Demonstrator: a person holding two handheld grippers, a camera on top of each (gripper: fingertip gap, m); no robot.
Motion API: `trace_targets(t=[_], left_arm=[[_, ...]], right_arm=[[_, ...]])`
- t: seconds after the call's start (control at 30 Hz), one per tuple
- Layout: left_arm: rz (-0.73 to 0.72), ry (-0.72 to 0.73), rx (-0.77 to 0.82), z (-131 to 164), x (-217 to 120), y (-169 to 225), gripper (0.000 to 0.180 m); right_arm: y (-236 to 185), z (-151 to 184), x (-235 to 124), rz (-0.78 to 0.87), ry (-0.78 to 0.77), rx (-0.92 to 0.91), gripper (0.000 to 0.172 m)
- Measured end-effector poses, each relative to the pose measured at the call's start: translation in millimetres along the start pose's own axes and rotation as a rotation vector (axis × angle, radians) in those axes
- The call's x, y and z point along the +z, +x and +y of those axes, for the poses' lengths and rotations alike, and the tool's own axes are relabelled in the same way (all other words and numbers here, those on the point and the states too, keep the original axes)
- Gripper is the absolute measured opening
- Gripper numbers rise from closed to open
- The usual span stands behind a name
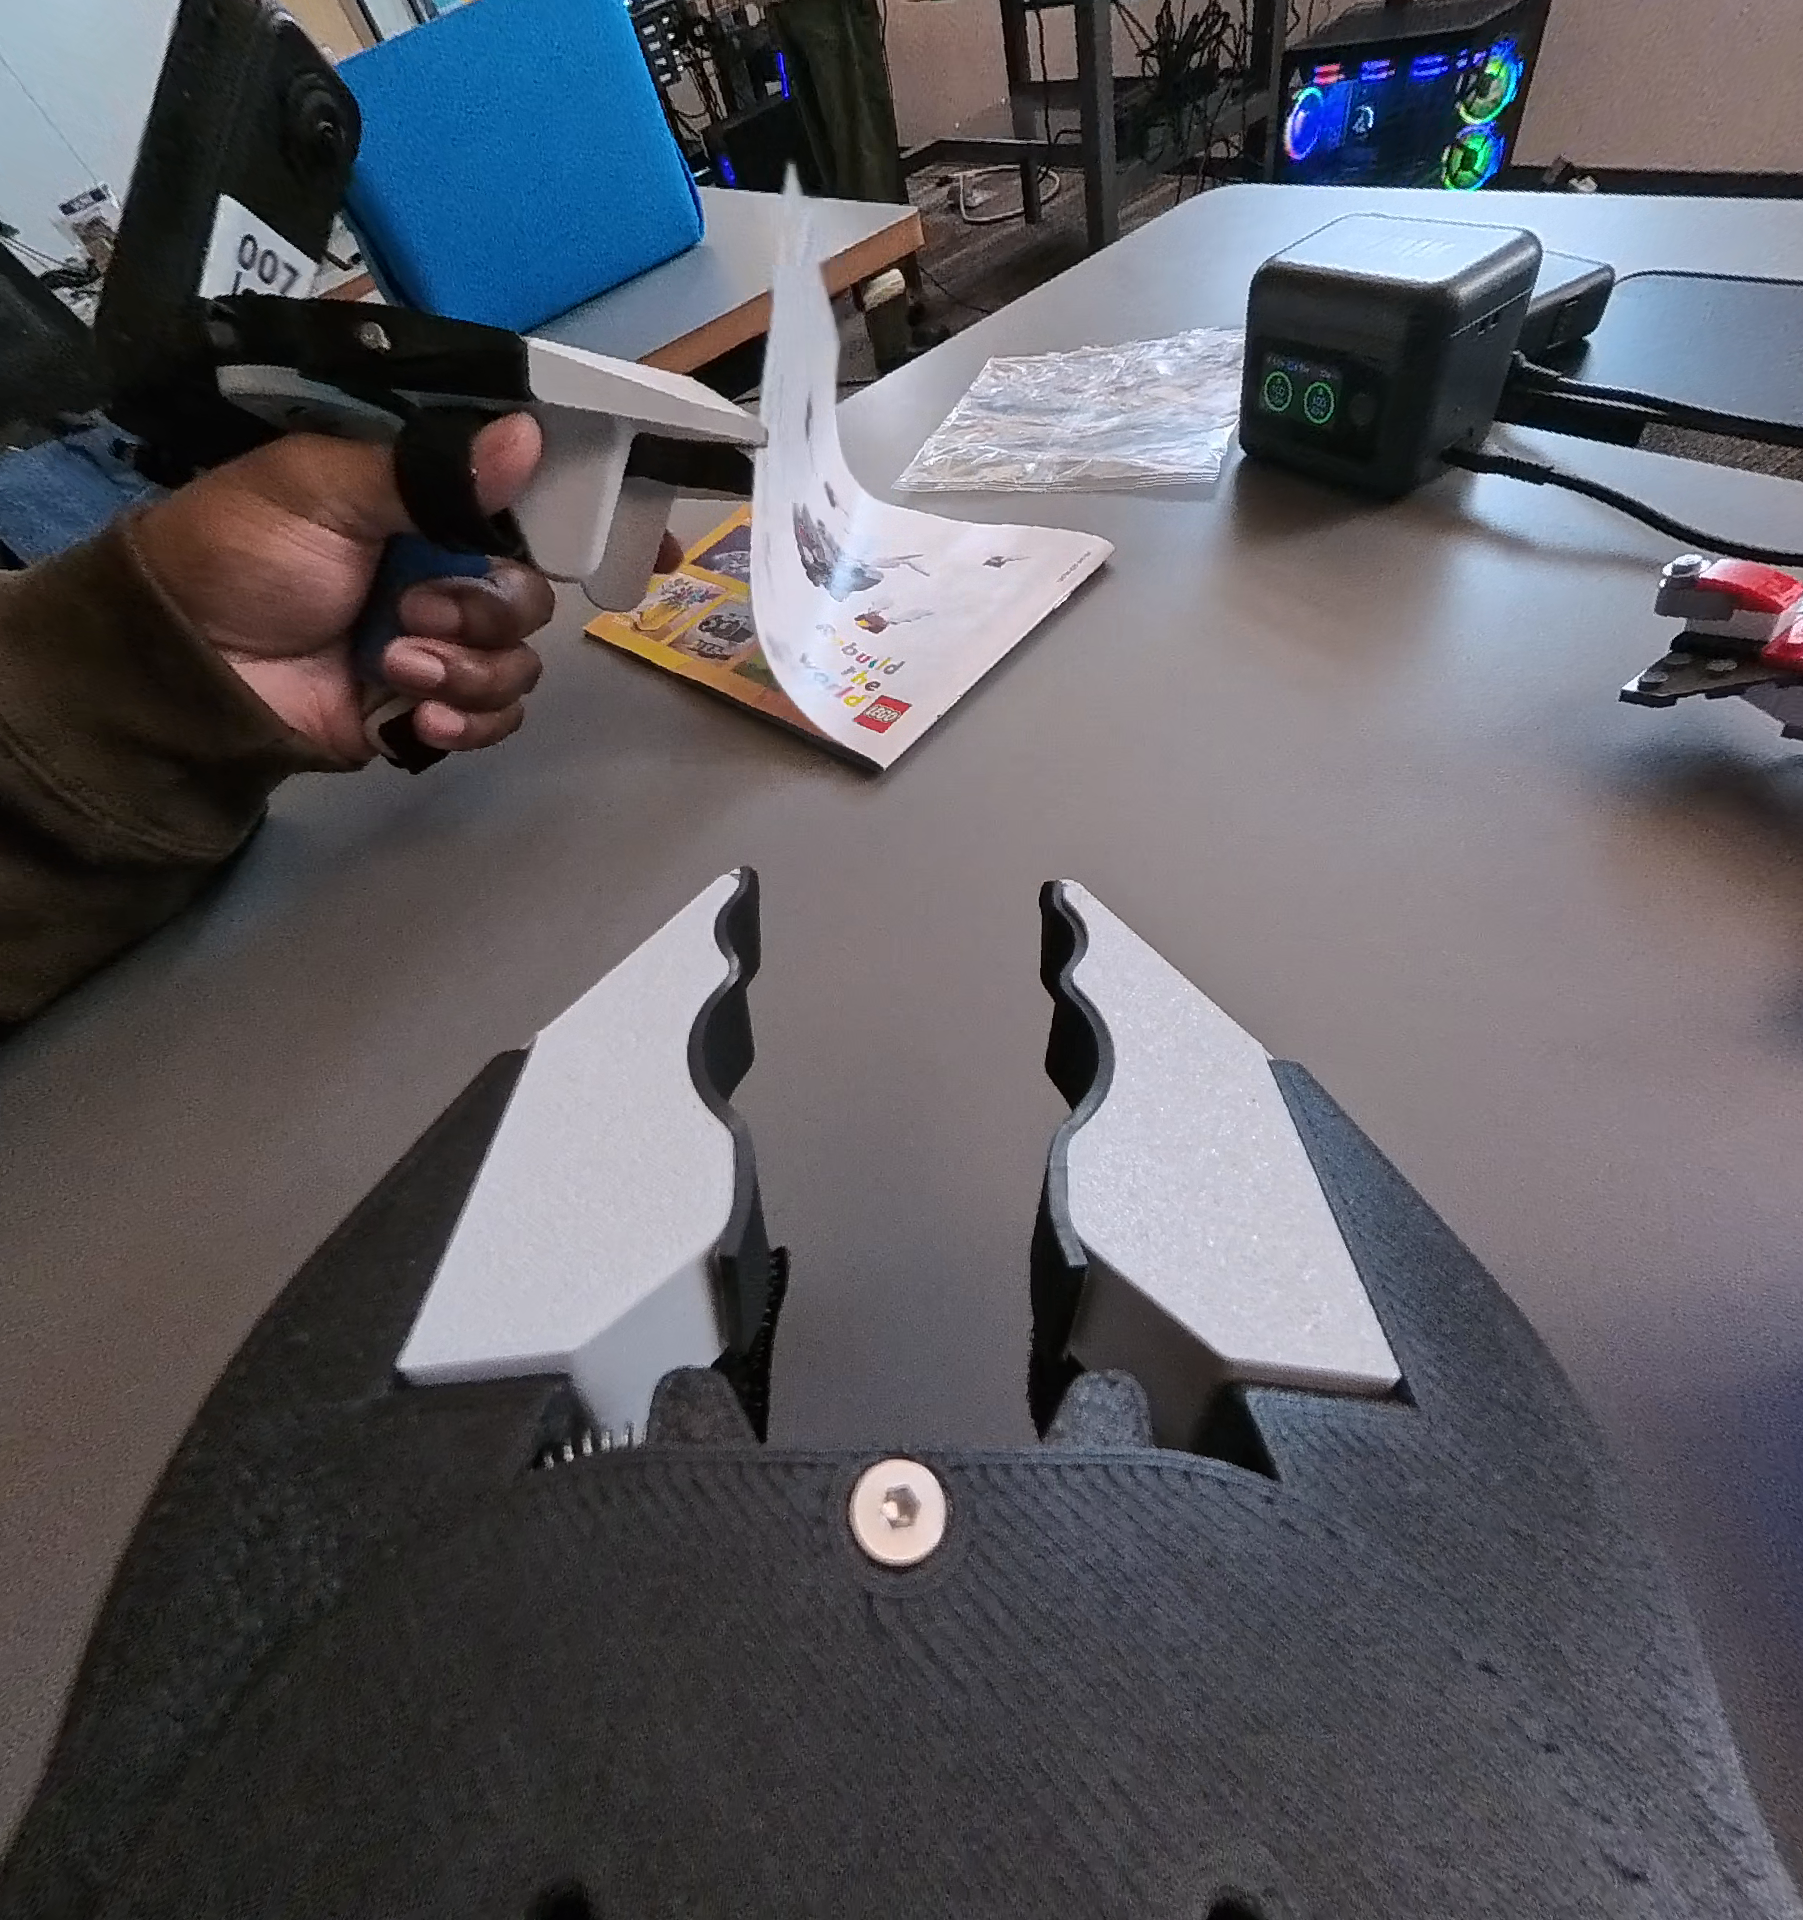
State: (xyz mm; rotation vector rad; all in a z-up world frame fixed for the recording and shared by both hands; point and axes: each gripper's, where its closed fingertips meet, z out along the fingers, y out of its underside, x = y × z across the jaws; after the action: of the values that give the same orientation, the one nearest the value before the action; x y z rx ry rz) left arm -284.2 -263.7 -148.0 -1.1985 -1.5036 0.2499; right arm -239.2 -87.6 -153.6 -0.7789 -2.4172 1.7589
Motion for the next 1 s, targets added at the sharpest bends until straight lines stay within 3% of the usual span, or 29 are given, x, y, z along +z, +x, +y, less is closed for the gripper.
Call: trace_targets(t=[0.23, 0.67, 1.0], left_arm=[[-0.066, 0.05, -0.048, -14.3, -12.8, -16.5, 0.06], [-0.045, 0.089, -0.097, -24.1, -18.4, -21.1, 0.058], [0.014, 0.09, -0.068, -23.2, -16.4, -6.3, 0.032]], right_arm=[[0.4, -0.1, -0.2, -0.002, 0.001, 0.007, 0.055], [0.5, -0.2, -0.6, -0.007, 0.001, 0.014, 0.054], [0.1, 0.5, -0.3, -0.001, -0.003, 0.004, 0.054]])
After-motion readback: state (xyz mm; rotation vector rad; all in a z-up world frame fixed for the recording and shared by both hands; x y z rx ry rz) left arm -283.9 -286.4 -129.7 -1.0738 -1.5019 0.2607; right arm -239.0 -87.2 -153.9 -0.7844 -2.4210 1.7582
